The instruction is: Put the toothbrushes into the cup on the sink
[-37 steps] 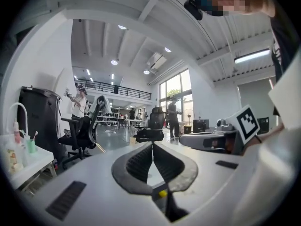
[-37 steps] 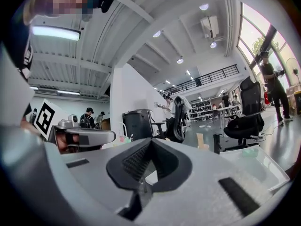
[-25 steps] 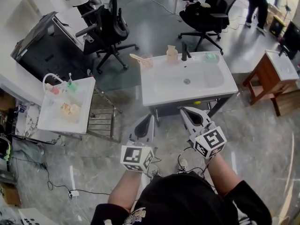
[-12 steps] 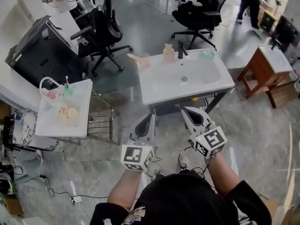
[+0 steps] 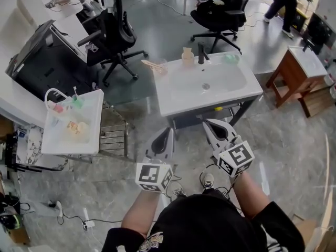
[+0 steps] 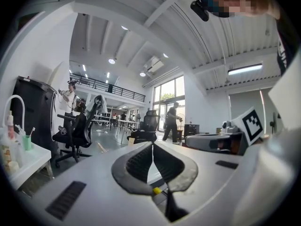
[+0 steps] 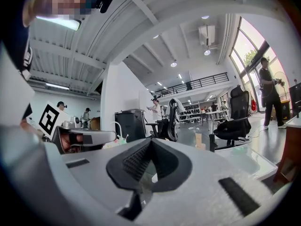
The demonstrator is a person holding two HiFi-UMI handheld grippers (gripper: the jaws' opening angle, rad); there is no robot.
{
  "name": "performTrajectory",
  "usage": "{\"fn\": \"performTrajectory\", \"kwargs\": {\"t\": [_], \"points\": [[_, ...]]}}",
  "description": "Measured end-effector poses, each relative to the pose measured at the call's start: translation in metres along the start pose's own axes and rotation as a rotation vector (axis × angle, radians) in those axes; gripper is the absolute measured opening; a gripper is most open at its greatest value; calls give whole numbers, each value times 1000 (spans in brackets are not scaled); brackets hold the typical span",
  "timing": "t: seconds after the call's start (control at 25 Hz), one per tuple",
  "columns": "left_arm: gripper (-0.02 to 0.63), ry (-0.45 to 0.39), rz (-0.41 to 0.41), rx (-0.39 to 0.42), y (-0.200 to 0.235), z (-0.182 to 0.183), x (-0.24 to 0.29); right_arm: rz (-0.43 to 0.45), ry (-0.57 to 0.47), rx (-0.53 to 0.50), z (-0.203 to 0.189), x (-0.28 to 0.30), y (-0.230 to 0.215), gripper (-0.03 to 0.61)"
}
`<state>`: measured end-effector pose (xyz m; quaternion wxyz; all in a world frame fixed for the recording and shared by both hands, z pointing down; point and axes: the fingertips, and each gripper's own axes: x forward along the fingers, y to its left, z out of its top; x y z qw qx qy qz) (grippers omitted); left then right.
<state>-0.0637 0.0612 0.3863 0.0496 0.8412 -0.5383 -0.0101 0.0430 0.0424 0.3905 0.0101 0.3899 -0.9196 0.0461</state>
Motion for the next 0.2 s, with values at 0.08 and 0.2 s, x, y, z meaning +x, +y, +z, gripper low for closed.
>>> {"fn": "performTrajectory", "kwargs": {"t": [0.08, 0.2], "points": [[8, 0, 1, 2, -2, -1, -1, 1, -3, 2, 0, -2, 0, 5], [8, -1, 3, 5, -5, -1, -2, 2, -6, 7, 0, -5, -1, 5]]}}
